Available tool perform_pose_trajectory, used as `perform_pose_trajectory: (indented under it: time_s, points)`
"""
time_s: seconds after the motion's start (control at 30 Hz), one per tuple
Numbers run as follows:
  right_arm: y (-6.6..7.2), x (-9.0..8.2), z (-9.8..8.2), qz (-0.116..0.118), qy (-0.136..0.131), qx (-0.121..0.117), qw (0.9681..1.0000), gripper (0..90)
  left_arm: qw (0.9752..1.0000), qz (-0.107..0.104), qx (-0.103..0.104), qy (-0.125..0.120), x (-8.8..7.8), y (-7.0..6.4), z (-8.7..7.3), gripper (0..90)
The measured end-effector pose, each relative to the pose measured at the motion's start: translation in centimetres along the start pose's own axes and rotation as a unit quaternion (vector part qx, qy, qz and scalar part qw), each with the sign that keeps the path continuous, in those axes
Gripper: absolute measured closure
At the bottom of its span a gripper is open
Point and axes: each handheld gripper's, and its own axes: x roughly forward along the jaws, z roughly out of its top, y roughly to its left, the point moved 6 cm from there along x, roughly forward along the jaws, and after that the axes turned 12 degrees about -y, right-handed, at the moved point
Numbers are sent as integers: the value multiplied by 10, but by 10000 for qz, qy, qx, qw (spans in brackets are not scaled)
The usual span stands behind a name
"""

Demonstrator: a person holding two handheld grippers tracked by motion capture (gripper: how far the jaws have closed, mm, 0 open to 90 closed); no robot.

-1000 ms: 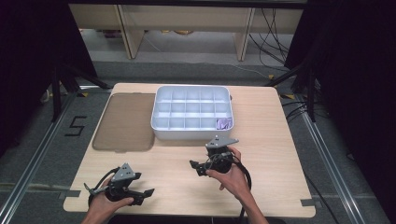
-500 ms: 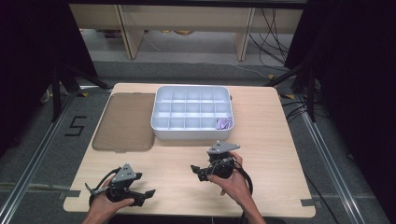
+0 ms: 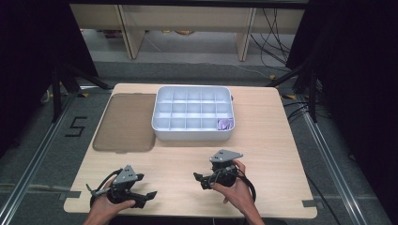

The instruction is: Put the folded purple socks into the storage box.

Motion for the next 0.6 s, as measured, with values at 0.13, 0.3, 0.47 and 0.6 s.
perform_pose_trajectory:
  time_s: [0.13, 0.3, 0.47, 0.6]
  points:
    - [1, -3, -5, -45, 20, 20, 10000, 160, 10000, -69, 46, -1, -1, -1, 0, 159]
    - [2, -7, -11, -32, -15, -69, 10000, 159, 10000, -58, -29, -63, 0, -2, 1, 159]
    - [3, -12, -16, -31, 0, -115, 9999, 165, 9999, -74, -50, -61, 1, -3, 1, 159]
    - [4, -17, -21, -164, 26, 23, 9999, 164, 9999, -110, 35, -4, 0, -2, 1, 159]
